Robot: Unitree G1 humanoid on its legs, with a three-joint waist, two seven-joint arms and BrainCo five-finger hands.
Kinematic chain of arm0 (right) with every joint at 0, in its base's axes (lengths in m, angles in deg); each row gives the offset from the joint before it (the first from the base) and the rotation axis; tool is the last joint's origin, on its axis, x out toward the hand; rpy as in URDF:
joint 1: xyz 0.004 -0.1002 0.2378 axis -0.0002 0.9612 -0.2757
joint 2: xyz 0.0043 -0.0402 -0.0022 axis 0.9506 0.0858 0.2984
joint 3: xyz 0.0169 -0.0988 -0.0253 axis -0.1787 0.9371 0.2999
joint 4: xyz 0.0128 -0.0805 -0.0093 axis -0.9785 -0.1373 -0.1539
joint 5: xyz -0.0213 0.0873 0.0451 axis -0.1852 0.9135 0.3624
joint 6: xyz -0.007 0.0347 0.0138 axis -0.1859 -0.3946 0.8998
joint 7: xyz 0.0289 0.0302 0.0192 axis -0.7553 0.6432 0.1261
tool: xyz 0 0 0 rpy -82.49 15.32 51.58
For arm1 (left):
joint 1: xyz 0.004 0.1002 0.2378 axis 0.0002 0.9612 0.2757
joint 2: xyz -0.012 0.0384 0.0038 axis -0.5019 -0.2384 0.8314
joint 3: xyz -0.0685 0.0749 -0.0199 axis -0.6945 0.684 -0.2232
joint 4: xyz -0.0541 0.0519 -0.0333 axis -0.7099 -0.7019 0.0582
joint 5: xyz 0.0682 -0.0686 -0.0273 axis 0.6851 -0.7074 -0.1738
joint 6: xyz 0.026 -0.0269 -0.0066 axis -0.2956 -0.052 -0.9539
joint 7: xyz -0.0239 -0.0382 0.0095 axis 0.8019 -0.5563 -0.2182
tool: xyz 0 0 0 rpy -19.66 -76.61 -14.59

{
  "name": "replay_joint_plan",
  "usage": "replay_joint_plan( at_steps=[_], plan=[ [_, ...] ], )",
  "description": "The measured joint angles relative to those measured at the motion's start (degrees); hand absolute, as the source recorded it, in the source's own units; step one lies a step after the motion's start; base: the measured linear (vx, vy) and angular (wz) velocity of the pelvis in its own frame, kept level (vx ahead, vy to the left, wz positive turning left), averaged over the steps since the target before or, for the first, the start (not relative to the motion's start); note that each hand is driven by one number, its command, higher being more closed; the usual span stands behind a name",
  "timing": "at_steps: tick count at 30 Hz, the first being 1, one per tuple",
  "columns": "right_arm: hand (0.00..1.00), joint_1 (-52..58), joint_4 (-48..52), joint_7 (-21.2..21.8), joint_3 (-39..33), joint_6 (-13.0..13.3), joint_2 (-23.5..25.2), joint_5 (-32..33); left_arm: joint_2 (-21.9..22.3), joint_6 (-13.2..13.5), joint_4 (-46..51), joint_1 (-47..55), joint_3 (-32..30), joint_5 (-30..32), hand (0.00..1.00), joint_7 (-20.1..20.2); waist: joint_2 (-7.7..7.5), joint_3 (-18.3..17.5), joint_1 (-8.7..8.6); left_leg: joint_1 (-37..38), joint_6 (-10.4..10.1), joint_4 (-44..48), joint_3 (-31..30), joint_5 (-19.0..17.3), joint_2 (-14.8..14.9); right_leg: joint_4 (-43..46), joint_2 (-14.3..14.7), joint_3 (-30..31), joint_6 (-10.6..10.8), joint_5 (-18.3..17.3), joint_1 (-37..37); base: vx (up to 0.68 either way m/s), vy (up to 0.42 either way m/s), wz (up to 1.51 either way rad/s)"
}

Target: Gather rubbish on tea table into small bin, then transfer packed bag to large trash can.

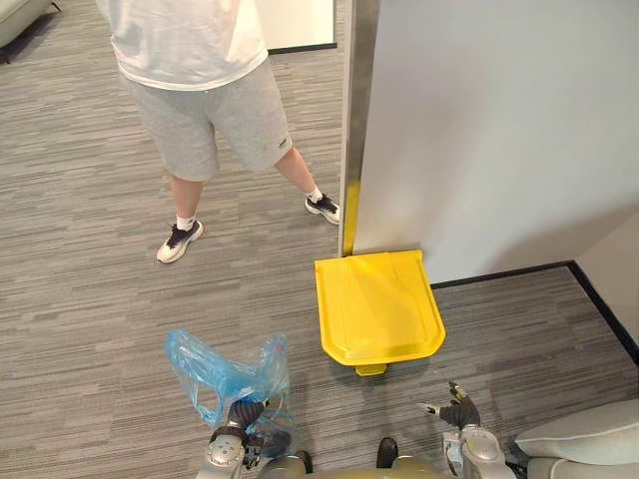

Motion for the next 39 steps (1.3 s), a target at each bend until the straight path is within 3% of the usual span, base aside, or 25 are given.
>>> replay_joint_plan(
  at_steps=[6, 11, 13, 14, 15, 16, 17, 19, 21, 22, 23, 27, 31, 34, 36, 39],
  plan=[
    [0.00, -0.1, 0.0, 0.0, 0.3, -0.1, 0.0, -0.1, 0.1, 0.0, -0.3, 0.0, -0.1, 0.0, 1.00, 0.0, -0.36, -0.2, 0.03, -0.2, 0.2, -0.1, -0.1, 0.1, 0.0, -0.9, 0.1, 0.7, 0.1, 1.8, -0.3, -0.11, -0.003, -0.08],
    [0.00, -1.2, 0.1, 0.0, 0.4, -0.1, 0.0, -0.1, 0.0, -0.1, -0.3, 0.7, -0.3, 0.0, 1.00, -0.2, -2.90, 0.3, 0.02, -3.4, 1.2, 5.5, -0.2, -3.0, -1.7, 17.1, -3.5, 2.1, 2.2, -7.3, -9.3, -0.14, 0.005, 0.01],
    [0.00, -1.0, 0.1, 0.0, 0.0, -0.4, 0.1, -0.1, -0.2, -0.1, 0.1, 1.0, -0.3, 0.0, 1.00, -0.1, -3.47, 0.4, -0.13, -3.0, 2.3, 6.6, -2.5, -4.3, -2.9, 20.4, -5.9, 1.4, 5.1, -8.6, -8.7, -0.05, 0.034, 0.36],
    [0.00, -1.5, 0.4, 0.0, -1.5, -0.5, 0.3, -0.1, -0.1, -0.1, 0.3, 0.3, -0.2, 0.0, 1.00, 0.0, -2.76, 1.1, -0.29, -2.9, 3.1, 7.4, -4.5, -4.8, -3.2, 27.6, -7.2, 0.9, 10.9, -7.3, -11.3, -0.02, 0.071, 0.57],
    [0.00, -1.7, 1.2, -0.3, -2.0, -0.5, 0.5, -0.1, 0.1, -0.1, 0.3, -0.9, 0.1, 0.0, 1.00, 0.0, -1.51, 2.6, -0.79, -3.4, 4.3, 11.2, -5.9, -5.8, -2.1, 33.9, -6.6, 2.2, 12.1, -7.4, -15.6, -0.01, 0.066, 0.57],
    [0.00, -2.3, 1.3, -0.1, -1.9, -0.6, 0.7, -0.1, 0.2, -0.1, 0.5, -1.4, 0.2, -0.1, 1.00, -0.1, -1.17, 3.9, -0.62, -3.6, 4.8, 13.9, -6.4, -7.2, -1.2, 31.8, -5.8, 3.4, 10.5, -8.4, -16.3, -0.03, 0.055, 0.43],
    [0.00, -2.6, 1.5, 0.0, -1.9, -0.7, 1.2, -0.1, -0.3, -0.3, 0.5, -1.8, 0.1, -0.1, 1.00, -0.1, -0.52, 5.0, -0.55, -3.7, 4.9, 16.0, -6.6, -8.4, -0.9, 27.4, -5.2, 3.7, 10.3, -7.8, -16.8, 0.00, 0.016, 0.18],
    [0.00, -2.6, 1.9, -0.1, -1.9, -1.1, 2.0, 0.0, -1.0, -0.4, 1.8, -2.0, -0.2, -0.1, 1.00, -0.3, -2.47, 5.4, -0.03, -4.3, 4.4, 19.3, -6.3, -10.6, -1.0, 15.1, -4.9, 3.1, 9.9, -6.4, -16.6, 0.00, -0.059, 0.13],
    [0.00, -2.7, 2.2, -0.3, -1.9, -1.2, 2.1, 0.0, -1.2, -0.4, 3.3, -2.1, -0.4, -0.1, 1.00, -0.9, -4.43, 6.1, 0.22, -4.4, 3.5, 23.7, -6.4, -13.9, -1.5, 10.5, -4.8, 2.3, 9.0, -6.0, -16.2, 0.11, -0.172, 0.09],
    [0.00, -2.9, 2.5, -0.5, -2.1, -1.4, 1.5, 0.0, -0.7, -0.5, 3.3, -2.2, -0.8, -0.1, 1.00, -1.0, -4.02, 6.2, -0.08, -4.3, 2.5, 25.5, -7.0, -15.8, -0.9, 11.7, -4.4, 2.8, 8.0, -3.4, -16.1, 0.22, -0.201, -0.05],
    [0.00, -3.0, 3.0, -1.2, -2.4, -1.4, 1.1, 0.0, 0.2, -0.5, 3.4, -2.6, -0.6, -0.1, 1.00, -1.0, -3.82, 6.4, 0.01, -3.6, 1.5, 25.2, -7.0, -16.5, -0.1, 12.2, -3.5, 2.9, 7.8, -3.2, -16.1, 0.24, -0.175, -0.07],
    [0.00, -1.9, 3.1, -1.1, -2.9, -1.6, 1.6, 0.6, 1.1, -0.5, 3.4, -3.1, -0.5, 0.0, 1.00, -0.8, -2.39, 7.2, 0.07, -0.5, 0.9, 20.2, -7.6, -16.3, 1.4, 13.5, -1.1, 4.1, 6.7, -2.9, -16.0, 0.20, -0.125, -0.04],
    [0.00, 1.0, 4.0, -0.9, -5.3, -2.2, 2.4, 1.5, 1.2, -0.5, 3.7, -3.1, -1.7, 0.6, 1.00, -0.7, -1.45, 7.4, 0.06, 4.3, -1.5, 16.4, -9.0, -17.0, 3.5, 22.1, 1.6, 5.3, 4.0, -8.7, -16.9, 0.27, -0.135, 0.13],
    [0.00, 3.1, 7.2, -1.0, -6.7, -2.2, 3.8, 2.3, 2.4, -0.5, 4.2, -3.4, -2.5, 0.7, 1.00, -0.6, -0.98, 6.1, -0.02, 5.3, -3.3, 14.0, -10.0, -16.6, 4.2, 26.3, 2.5, 4.7, 3.2, -9.5, -18.9, 0.30, -0.114, 0.19],
    [0.00, 3.0, 7.3, -0.9, -6.5, -2.2, 4.0, 2.4, 4.0, -0.5, 4.2, -3.4, -2.5, 0.7, 1.00, -0.6, -0.25, 5.6, -0.07, 5.8, -4.2, 13.0, -10.7, -16.0, 4.3, 29.5, 2.7, 4.5, 1.1, -11.6, -20.2, 0.32, -0.104, 0.03],
    [0.00, 2.5, 7.4, -0.9, -6.3, -2.2, 4.1, 2.4, 4.8, -0.5, 4.2, -3.3, -2.5, 0.7, 1.00, -0.6, 0.50, 4.4, -0.05, 6.3, -4.6, 12.5, -10.7, -15.7, 4.7, 31.3, 2.4, 3.9, 0.7, -13.1, -20.2, 0.22, -0.051, 0.10]
  ],
)
